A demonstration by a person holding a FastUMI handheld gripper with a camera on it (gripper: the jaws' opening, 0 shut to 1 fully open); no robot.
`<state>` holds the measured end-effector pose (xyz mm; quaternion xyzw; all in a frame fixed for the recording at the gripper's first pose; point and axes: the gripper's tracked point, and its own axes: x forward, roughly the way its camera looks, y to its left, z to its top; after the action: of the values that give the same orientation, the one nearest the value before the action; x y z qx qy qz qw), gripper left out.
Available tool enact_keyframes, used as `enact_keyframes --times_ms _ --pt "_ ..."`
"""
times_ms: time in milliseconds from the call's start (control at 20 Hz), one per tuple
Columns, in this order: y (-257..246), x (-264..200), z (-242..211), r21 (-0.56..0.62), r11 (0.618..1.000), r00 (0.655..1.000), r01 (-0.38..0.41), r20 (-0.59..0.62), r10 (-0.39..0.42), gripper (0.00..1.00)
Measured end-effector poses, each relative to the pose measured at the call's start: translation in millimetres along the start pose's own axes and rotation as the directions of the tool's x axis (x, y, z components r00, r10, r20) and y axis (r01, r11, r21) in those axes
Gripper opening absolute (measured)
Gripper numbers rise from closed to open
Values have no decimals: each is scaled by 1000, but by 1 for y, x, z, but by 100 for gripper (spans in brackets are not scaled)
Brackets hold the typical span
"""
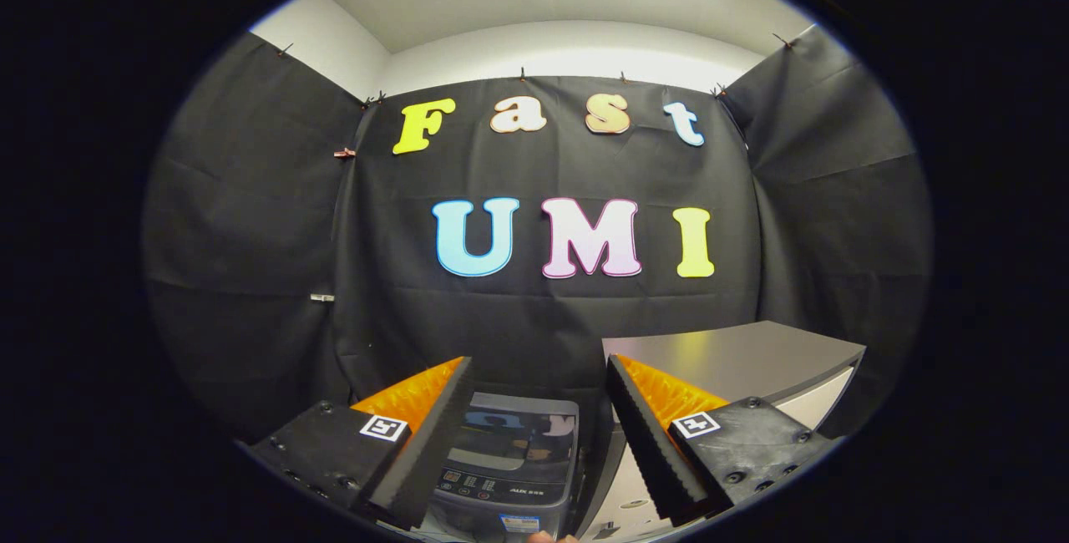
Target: Put the clothes into the washing machine and then close the washing machine lid.
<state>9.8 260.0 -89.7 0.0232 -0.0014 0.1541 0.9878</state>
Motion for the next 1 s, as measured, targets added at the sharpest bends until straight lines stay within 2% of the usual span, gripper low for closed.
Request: enact_keyframes --times_ms 1000 --pt "0 -2 4 -13 1000 1000 8 11 -8 99"
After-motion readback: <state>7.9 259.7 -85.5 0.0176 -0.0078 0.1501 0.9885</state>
